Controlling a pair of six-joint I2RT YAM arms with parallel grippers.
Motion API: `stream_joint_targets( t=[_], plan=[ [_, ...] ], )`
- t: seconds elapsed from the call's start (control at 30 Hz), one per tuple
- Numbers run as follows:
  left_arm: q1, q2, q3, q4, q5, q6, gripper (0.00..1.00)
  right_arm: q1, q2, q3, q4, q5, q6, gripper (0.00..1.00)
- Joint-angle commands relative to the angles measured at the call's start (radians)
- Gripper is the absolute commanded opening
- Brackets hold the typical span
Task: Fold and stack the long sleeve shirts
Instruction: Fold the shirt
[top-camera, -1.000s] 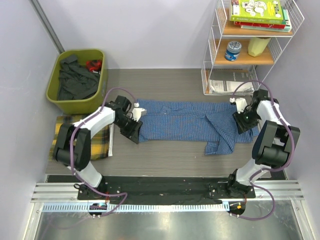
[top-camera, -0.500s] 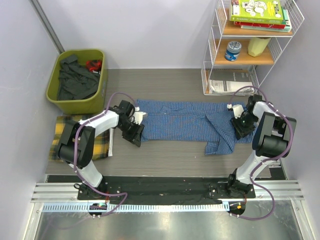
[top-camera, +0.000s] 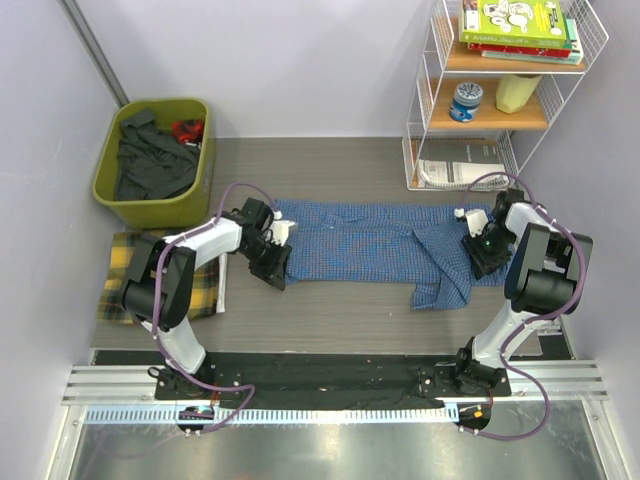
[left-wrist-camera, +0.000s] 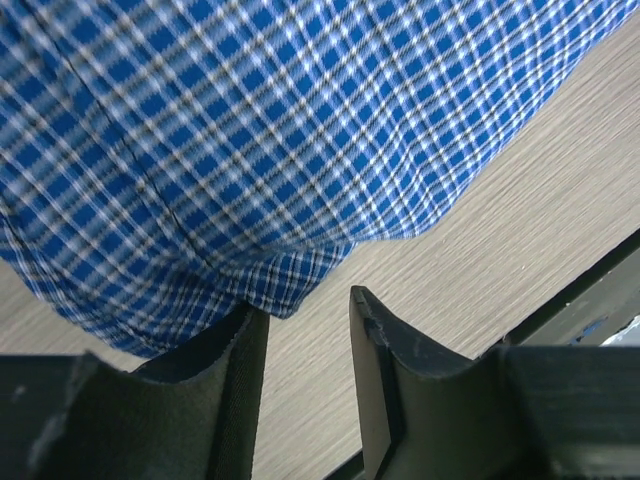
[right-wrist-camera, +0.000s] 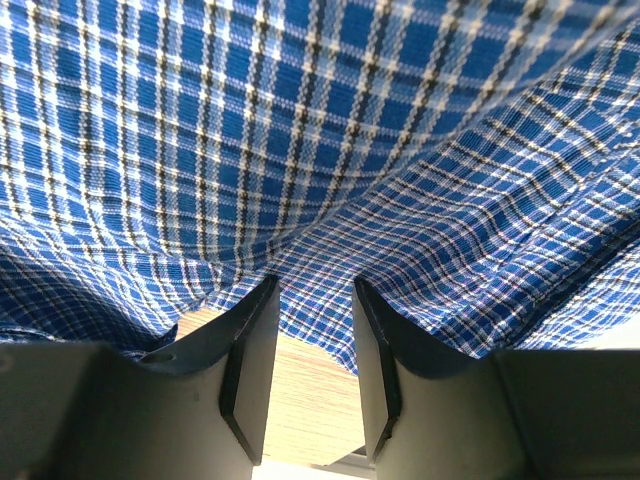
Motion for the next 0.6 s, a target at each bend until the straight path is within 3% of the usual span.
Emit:
stream_joint_targets(
  t=[0.0, 0.1, 0.2, 0.23, 0.57],
  plan=[
    [-0.004, 0.032, 0.027, 0.057, 0.027, 0.004, 0.38, -0.003, 0.034, 0.009, 0.044, 0.027, -0.006, 0.41],
    [-0.004, 0.043, 0.038, 0.044, 0.018, 0.015, 0.30, -0.003, 0.038, 0.012, 0.044, 0.027, -0.006, 0.41],
    [-0.004, 0.045, 0.059, 0.006, -0.015, 0.048, 0.12, -0.003, 0.041, 0.010, 0.044, 0.029, -0.009, 0.41],
    [0.002, 0.045, 0.068, -0.032, -0.027, 0.055, 0.01, -0.003, 0.041, 0.012, 0.046, 0.030, -0.009, 0.41],
    [0.004, -0.084, 0.142, -0.302, -0.303, 0.321, 0.00, -0.003, 0.051, 0.009, 0.073, 0.064, -0.023, 0.41]
  ],
)
